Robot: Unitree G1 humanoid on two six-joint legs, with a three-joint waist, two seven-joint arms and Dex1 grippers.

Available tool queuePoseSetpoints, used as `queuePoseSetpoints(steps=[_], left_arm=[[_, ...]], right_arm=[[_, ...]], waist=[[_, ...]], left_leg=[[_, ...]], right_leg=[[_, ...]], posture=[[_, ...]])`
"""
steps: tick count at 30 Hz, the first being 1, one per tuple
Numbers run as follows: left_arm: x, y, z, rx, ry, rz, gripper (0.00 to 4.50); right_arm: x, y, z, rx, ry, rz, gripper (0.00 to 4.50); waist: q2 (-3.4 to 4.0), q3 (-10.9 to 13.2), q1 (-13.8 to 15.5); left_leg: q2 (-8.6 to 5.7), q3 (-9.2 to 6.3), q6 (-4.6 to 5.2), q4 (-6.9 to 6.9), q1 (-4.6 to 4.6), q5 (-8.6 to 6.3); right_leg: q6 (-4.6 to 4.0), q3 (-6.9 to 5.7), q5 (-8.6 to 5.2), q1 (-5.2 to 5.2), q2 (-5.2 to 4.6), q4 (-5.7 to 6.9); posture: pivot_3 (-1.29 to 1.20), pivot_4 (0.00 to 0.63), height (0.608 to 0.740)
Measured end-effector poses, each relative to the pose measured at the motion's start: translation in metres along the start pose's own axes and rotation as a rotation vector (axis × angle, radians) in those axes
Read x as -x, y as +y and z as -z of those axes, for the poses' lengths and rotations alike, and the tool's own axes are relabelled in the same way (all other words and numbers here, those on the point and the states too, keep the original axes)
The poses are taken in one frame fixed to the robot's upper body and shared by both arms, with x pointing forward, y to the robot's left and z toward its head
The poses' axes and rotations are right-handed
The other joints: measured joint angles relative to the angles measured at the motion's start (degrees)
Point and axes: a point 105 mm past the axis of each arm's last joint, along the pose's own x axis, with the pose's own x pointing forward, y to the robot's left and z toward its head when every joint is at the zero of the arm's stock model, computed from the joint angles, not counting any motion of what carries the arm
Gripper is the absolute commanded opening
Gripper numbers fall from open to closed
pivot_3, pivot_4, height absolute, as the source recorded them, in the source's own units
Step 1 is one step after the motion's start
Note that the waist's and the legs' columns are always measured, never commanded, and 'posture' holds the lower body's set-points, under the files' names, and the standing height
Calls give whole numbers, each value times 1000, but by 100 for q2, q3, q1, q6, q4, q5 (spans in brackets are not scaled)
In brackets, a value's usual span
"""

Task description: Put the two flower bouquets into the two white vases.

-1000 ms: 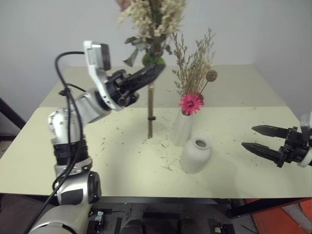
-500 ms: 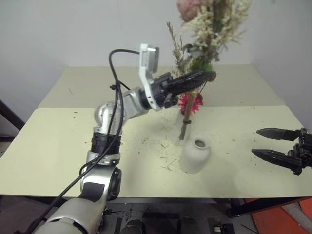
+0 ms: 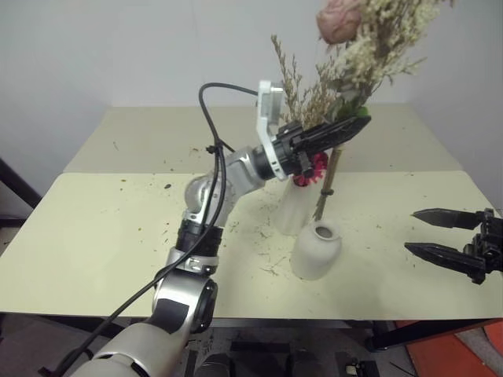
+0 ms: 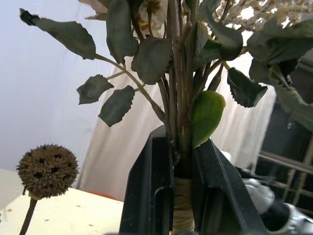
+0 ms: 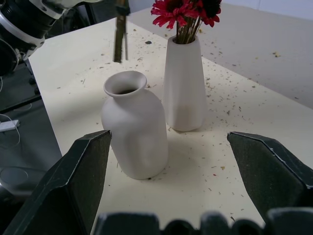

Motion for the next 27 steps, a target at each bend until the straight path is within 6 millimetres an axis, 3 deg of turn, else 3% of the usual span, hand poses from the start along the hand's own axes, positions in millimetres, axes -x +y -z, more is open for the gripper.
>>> queuePoseSetpoints(steps=[27], left_arm=[[12,0,59,0,101,10,169]], right_arm=[[1,1,3,-3,-14,60,4500]], waist=[[-7,4,-6]], left_leg=[[0,1,1,3,1,0]], right_leg=[[0,1,0,1,0,4]], posture=[[0,150,740]])
